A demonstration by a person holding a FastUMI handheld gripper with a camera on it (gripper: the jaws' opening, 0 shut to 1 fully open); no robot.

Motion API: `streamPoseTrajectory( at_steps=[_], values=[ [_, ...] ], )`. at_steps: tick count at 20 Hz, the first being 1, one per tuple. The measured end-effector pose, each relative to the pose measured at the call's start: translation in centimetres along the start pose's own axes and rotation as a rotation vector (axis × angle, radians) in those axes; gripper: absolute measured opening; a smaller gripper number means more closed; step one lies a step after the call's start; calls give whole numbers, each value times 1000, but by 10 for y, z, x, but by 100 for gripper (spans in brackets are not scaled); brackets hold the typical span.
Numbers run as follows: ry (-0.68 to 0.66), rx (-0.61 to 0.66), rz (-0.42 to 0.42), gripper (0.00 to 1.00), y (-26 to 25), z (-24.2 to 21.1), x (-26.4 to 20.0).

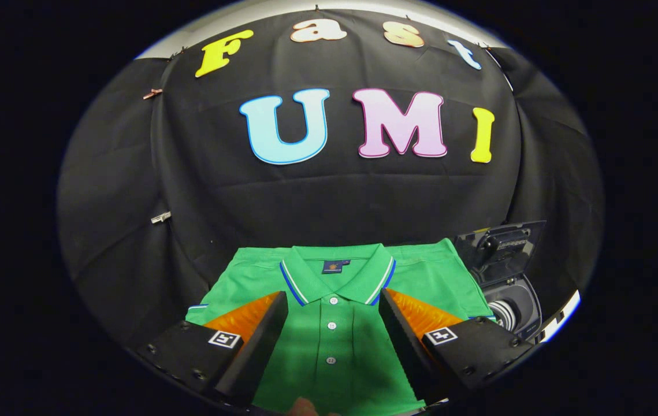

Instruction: Put the clothes into the washing machine and then close the washing machine lid.

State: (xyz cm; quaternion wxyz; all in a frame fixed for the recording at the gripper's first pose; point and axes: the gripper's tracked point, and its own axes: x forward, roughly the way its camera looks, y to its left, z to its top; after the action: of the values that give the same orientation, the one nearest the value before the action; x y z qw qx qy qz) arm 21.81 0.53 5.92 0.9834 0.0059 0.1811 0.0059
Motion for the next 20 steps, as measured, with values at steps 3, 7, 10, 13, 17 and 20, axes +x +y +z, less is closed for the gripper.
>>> streamPoseTrajectory(
  at_steps=[3, 7, 10, 13, 17, 20],
  values=[
    [101, -28, -18, 100, -4, -11, 16],
    [249, -41, -16, 100, -1, -29, 29],
    [332, -63, -18, 100, 1, -41, 29],
    [383, -80, -36, 100, -1, -45, 33],
    [479, -25, -74, 99, -7, -54, 37],
    [530, -15, -89, 99, -9, -56, 38]
  ],
)
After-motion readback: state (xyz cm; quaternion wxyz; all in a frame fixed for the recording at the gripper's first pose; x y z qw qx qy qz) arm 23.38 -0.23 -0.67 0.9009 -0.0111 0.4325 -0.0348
